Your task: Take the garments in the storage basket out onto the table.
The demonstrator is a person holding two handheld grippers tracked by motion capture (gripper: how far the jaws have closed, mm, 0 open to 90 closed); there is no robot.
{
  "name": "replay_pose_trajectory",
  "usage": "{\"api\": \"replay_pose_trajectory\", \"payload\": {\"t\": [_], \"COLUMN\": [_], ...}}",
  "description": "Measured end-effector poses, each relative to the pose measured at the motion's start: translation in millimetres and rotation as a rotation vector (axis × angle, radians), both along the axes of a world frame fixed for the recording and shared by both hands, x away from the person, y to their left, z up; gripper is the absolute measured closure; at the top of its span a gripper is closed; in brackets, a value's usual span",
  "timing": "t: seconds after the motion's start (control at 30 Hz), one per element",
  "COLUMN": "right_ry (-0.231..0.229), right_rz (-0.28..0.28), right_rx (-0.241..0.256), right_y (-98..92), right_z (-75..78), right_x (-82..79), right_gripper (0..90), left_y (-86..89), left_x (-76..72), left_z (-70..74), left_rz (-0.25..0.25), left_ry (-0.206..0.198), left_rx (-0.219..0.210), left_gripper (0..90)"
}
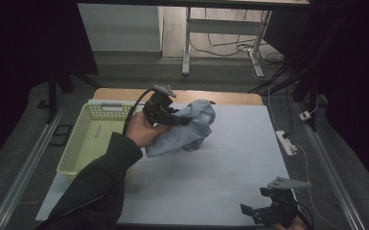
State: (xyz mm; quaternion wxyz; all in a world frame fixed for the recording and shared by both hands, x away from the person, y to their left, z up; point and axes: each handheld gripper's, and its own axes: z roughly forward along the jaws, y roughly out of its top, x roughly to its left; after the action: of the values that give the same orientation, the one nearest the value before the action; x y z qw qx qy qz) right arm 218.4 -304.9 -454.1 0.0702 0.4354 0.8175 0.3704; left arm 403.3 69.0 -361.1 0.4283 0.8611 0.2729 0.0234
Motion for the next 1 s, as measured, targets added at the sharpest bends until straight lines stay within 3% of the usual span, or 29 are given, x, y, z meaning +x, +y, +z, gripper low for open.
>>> {"api": "replay_pose_trajectory", "payload": {"t": [0.47,0.63,1.0], "right_ry": [0.004,0.004,0.004], "right_rz": [0.007,0.006,0.007], "right_rx": [-0.001,0.002,0.001], "right_y": [0.4,0.0,0.2], "right_z": [-0.3,-0.3,-0.5], "right_x": [0.0,-0.2,-0.1], "right_gripper": [0.0,0.0,0.0], "left_y": [-44.0,-56.4,-58.1], "left_x": [6.9,10.3,15.8], "left_z": [-33.1,-56.2,-89.7], "left_rz": [-0.030,-0.024,-0.004], "left_ry": [0.026,0.031,0.035], "left_rx": [-0.003,0.037,0.097], "left_gripper": [60.3,59.7,56.2]}}
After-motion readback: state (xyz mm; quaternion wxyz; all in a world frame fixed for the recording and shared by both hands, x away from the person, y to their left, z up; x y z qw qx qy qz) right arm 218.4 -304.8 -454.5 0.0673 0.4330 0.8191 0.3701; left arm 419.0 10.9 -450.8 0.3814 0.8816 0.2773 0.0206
